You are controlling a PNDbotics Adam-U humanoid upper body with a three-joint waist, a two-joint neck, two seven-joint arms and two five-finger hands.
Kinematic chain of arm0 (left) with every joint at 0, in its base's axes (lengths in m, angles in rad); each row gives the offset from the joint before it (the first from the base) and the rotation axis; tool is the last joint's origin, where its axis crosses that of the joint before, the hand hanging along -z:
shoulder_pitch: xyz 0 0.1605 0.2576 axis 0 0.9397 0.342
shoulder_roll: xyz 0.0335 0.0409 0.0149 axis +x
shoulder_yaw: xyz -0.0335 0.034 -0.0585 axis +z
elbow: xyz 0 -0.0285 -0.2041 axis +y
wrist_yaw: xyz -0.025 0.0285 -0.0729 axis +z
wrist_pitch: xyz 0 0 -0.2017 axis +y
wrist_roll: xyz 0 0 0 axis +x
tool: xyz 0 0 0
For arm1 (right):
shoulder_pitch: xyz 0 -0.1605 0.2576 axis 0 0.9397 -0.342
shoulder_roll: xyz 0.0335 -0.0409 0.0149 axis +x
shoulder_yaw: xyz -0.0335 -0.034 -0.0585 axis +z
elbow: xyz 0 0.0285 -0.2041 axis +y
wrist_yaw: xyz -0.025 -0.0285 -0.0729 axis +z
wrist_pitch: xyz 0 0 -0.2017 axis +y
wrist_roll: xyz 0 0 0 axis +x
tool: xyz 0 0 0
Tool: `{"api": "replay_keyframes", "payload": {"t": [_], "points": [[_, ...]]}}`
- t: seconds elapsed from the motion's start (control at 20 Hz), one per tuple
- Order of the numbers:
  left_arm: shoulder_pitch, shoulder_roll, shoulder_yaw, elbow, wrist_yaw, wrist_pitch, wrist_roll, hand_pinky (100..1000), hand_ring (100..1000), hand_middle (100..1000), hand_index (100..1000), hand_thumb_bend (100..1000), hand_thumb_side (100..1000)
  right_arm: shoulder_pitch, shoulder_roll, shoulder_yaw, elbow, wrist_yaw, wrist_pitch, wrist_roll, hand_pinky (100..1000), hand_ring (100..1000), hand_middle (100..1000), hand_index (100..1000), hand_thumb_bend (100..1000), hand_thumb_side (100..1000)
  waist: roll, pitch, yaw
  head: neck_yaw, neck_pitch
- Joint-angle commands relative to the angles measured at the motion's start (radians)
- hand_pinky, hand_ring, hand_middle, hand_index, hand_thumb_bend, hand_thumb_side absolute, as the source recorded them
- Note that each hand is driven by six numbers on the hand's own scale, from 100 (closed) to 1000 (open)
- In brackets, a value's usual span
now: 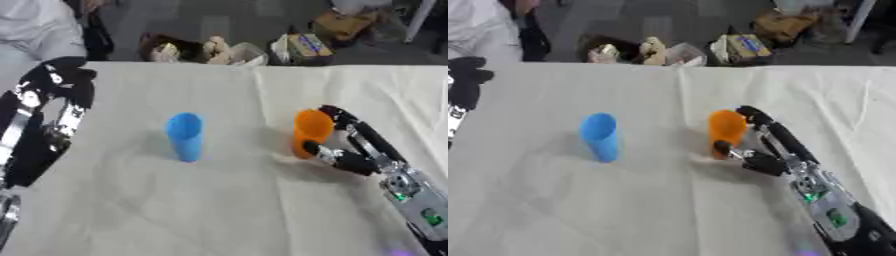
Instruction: Pour the contents of one cup into another cup.
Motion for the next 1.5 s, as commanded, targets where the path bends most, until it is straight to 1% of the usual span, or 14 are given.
{"api": "replay_keyframes", "payload": {"t": [0.05, 0.55, 0.9, 1.2, 1.5], "points": [[-0.006, 0.016, 0.005, -0.018, 0.003, -0.003, -0.003, 821, 850, 871, 804, 263, 992, -0.022, -0.016, -0.002, -0.014, -0.001, 0.007, -0.006, 896, 920, 1000, 1000, 641, 900, -0.001, -0.011, 0.002, -0.001, -0.007], [-0.006, 0.014, 0.006, -0.018, 0.003, -0.003, -0.005, 821, 849, 868, 797, 255, 994, -0.045, 0.001, 0.01, -0.005, 0.007, 0.005, -0.005, 894, 920, 1000, 1000, 644, 909, -0.004, -0.009, 0.007, -0.002, -0.007], [-0.007, 0.012, 0.008, -0.018, 0.004, -0.005, -0.006, 822, 849, 868, 794, 248, 997, -0.051, 0.01, 0.015, 0.008, 0.019, 0.006, 0.005, 882, 913, 1000, 1000, 638, 891, -0.007, -0.008, 0.01, -0.001, -0.007], [-0.006, 0.012, 0.007, -0.018, 0.005, -0.006, -0.006, 823, 849, 867, 792, 243, 998, -0.055, 0.015, 0.015, 0.027, 0.021, 0.014, 0.013, 872, 906, 1000, 1000, 613, 867, -0.009, -0.007, 0.012, 0.001, -0.006], [-0.006, 0.012, 0.008, -0.018, 0.006, -0.006, -0.007, 824, 850, 866, 789, 241, 999, -0.056, 0.015, 0.014, 0.032, 0.011, 0.016, 0.016, 861, 891, 994, 1000, 562, 827, -0.008, -0.008, 0.011, 0.003, -0.007]]}}
